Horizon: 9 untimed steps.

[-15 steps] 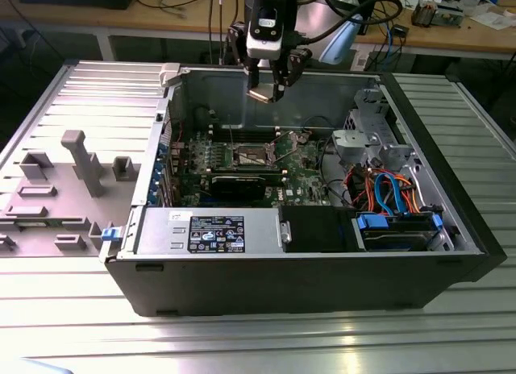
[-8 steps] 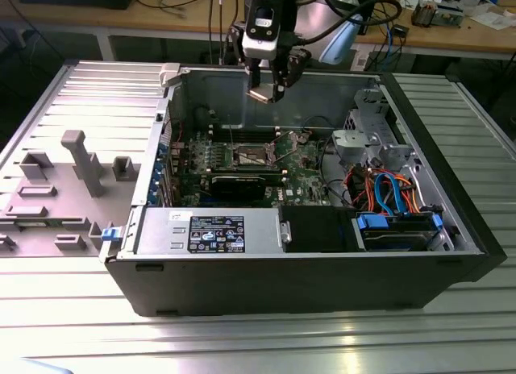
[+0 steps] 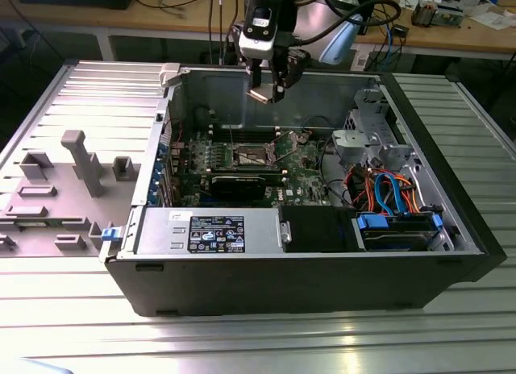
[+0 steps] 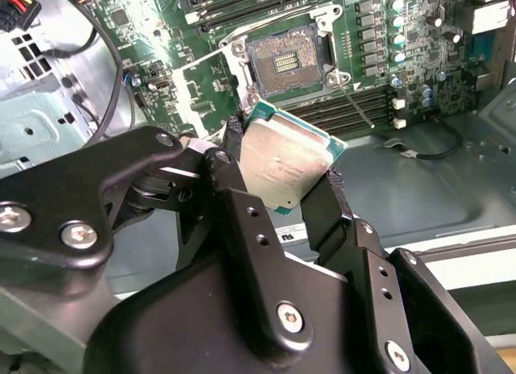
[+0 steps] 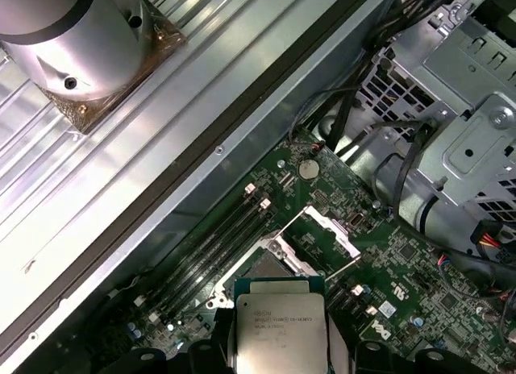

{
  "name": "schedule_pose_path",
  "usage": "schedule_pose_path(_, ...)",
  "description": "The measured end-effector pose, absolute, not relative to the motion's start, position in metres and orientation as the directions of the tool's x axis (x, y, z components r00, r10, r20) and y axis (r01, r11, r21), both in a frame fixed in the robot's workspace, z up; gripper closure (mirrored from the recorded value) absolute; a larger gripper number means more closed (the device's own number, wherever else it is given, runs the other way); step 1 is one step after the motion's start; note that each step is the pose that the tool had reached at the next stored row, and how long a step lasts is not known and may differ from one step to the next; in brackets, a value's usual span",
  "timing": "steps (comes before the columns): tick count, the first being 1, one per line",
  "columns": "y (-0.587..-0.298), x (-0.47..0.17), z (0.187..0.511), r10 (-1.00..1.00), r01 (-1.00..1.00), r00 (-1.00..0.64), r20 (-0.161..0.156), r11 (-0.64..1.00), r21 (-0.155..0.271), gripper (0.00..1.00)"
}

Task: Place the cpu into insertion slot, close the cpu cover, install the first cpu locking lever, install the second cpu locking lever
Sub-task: 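Place the cpu into insertion slot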

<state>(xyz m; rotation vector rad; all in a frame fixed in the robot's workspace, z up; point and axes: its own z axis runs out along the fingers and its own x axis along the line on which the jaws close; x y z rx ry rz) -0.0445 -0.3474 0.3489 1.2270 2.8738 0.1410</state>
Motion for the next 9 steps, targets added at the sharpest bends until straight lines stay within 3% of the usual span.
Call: schedule_pose_path(9, -0.3474, -0.0445, 0.3475, 0.83, 0.828, -0.557, 0.023, 0.553, 0.088, 0.46)
